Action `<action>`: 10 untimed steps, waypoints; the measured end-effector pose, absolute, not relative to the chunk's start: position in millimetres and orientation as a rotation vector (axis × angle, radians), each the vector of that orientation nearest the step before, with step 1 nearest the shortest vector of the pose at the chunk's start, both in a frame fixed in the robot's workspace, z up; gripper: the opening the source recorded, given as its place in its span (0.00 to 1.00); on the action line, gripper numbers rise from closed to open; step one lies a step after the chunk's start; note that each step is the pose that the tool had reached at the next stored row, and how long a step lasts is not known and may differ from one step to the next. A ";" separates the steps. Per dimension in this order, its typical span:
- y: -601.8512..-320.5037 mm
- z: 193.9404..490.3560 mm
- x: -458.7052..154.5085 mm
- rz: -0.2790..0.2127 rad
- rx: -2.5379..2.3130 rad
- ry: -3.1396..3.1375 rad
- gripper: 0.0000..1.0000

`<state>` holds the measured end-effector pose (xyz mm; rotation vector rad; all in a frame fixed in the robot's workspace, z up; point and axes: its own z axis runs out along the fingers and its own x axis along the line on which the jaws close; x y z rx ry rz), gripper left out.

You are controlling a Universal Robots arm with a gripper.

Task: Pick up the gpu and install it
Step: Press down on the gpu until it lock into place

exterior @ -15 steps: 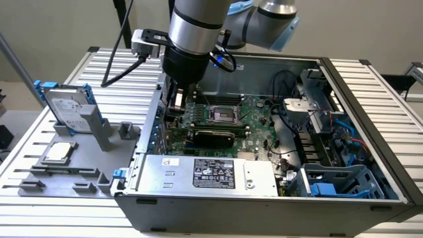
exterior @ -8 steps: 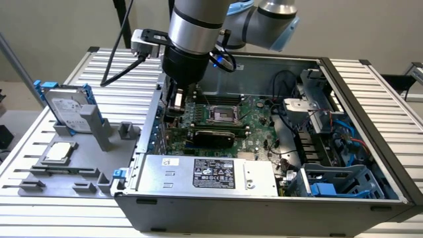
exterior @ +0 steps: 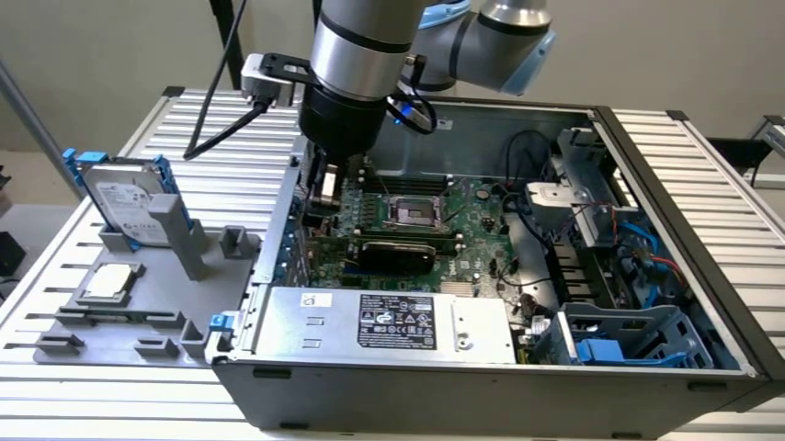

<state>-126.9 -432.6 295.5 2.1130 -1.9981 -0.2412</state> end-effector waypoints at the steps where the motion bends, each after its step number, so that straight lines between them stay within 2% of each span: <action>1: -432.6 295.5 -127.0 -0.242 2.110 -2.001 0.11; 10: -432.6 295.4 -126.6 -0.239 2.089 -2.013 0.11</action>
